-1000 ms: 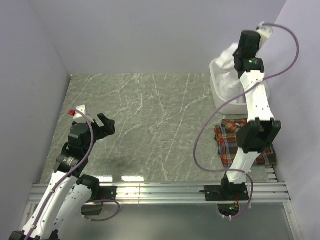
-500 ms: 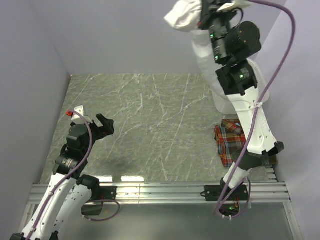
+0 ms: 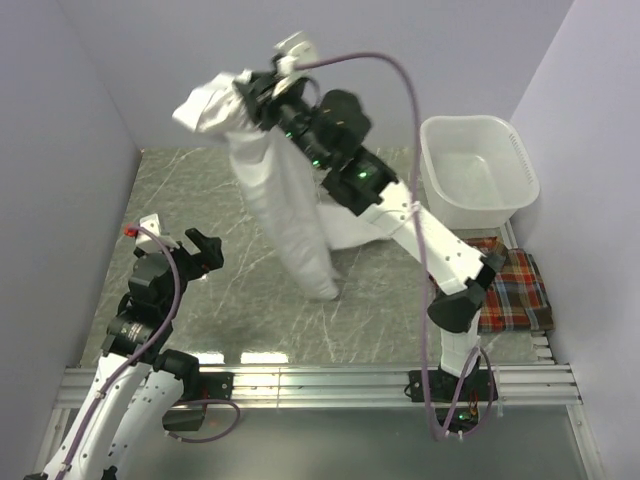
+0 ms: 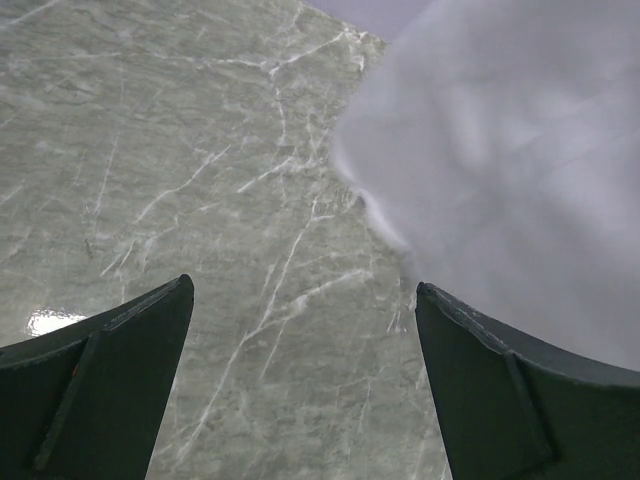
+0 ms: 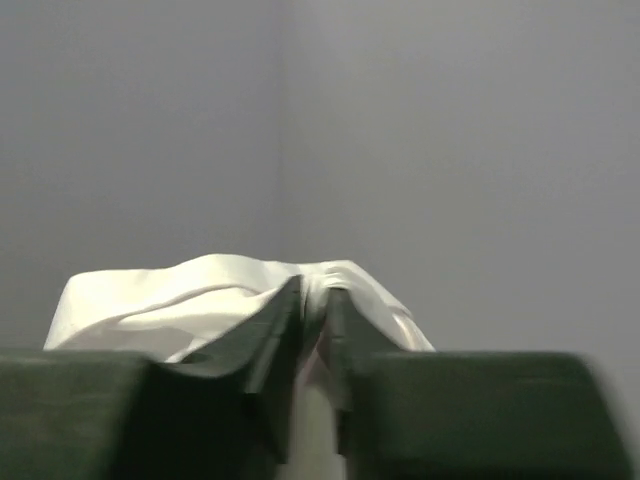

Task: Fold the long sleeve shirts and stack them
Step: Move the shirt to the center of the board, then flatten the shirt out

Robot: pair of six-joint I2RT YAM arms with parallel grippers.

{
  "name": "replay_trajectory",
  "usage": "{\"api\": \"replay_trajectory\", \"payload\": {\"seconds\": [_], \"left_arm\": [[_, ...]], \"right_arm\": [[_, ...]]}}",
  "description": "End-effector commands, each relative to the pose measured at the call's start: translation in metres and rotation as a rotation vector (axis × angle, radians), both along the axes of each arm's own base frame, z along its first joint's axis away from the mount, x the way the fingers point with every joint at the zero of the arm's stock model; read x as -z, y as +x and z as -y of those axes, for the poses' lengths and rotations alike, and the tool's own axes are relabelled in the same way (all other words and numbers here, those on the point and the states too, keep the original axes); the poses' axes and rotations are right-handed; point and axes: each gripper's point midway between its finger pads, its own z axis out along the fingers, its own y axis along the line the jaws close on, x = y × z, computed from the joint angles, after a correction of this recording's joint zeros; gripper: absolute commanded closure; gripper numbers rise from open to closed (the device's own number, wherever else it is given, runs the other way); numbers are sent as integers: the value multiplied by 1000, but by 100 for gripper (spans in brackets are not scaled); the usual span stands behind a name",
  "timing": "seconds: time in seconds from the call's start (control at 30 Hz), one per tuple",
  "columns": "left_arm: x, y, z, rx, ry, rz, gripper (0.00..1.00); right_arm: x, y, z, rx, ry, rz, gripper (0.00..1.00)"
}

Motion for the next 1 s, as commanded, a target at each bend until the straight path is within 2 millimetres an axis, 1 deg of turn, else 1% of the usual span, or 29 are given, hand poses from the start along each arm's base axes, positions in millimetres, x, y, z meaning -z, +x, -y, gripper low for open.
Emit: {"api": "replay_trajectory", "payload": {"seconds": [0.0,0.03,0.07,0.1,0.13,0.17,0.2,0.23,0.27,0.3,0.33,0.37,0.4,0.43,0.47,0.5,0.53,0.6,0.63,0.67,0.7,0.73,0.77,0.8,0.83,0.87,0.9,0.93,0.97], "left_arm": [[-9,-2,-7,-40,-10,32,1],[-11,-3,-8,-48,-13,38,1],[-12,-3,-11,-64,-18,42,1],[-15,-4,-12,-71,-23,53,1],[-19,-7,-17,-92,-33,73,1],[-21,-9,-19,-102,-40,86,1],[-25,-11,-21,-112,-49,104,1],[-31,-15,-24,-127,-70,136,1],[-33,-17,-27,-143,-80,150,1],[-33,-19,-31,-164,-86,159,1],[-36,-23,-34,-174,-100,176,1],[-37,-24,-35,-185,-118,181,1],[-33,-25,-36,-193,-121,166,1],[-32,-25,-35,-192,-130,156,1],[-31,-24,-33,-188,-132,143,0],[-28,-23,-30,-177,-135,122,1],[-20,-19,-27,-171,-130,75,1],[-16,-14,-21,-150,-126,34,1],[-6,-8,-14,-130,-120,-16,1],[-7,-4,-10,-119,-121,-30,1],[-4,0,-6,-104,-122,-52,1],[6,7,2,-81,-117,-104,1],[2,12,5,-71,-122,-106,1],[4,16,8,-68,-121,-124,1],[11,23,11,-65,-113,-160,1],[8,28,15,-52,-115,-161,1],[5,35,18,-48,-123,-154,1],[14,43,23,-43,-116,-190,1],[10,50,28,-27,-124,-186,2]], "right_arm": [[71,13,-44,-36,-85,-122,58],[91,14,-53,-50,-121,-174,40],[108,10,-64,-61,-155,-213,33],[138,12,-70,-61,-217,-278,27],[159,12,-73,-61,-242,-332,20],[173,10,-72,-61,-265,-367,19],[176,8,-64,-46,-275,-390,18],[203,6,-61,-37,-319,-434,18],[213,4,-55,-25,-337,-450,17],[204,1,-38,8,-321,-446,17],[235,1,-28,38,-369,-489,17],[244,0,-18,65,-382,-501,17],[237,0,-1,91,-336,-528,17],[267,-2,10,108,-370,-581,17],[276,-1,21,123,-368,-612,17],[282,3,38,146,-334,-661,17],[310,1,45,133,-359,-722,18],[337,3,59,135,-353,-815,20],[360,11,76,168,-326,-894,21],[371,9,78,147,-320,-932,22],[382,14,82,154,-302,-960,22],[399,13,88,167,-286,-1010,23],[407,19,96,174,-268,-1040,24],[417,23,97,177,-263,-1061,24],[428,23,99,184,-255,-1090,25],[434,27,104,197,-245,-1104,26],[447,28,104,208,-248,-1132,26],[454,29,106,218,-251,-1147,27],[461,31,108,225,-250,-1159,27]]}}
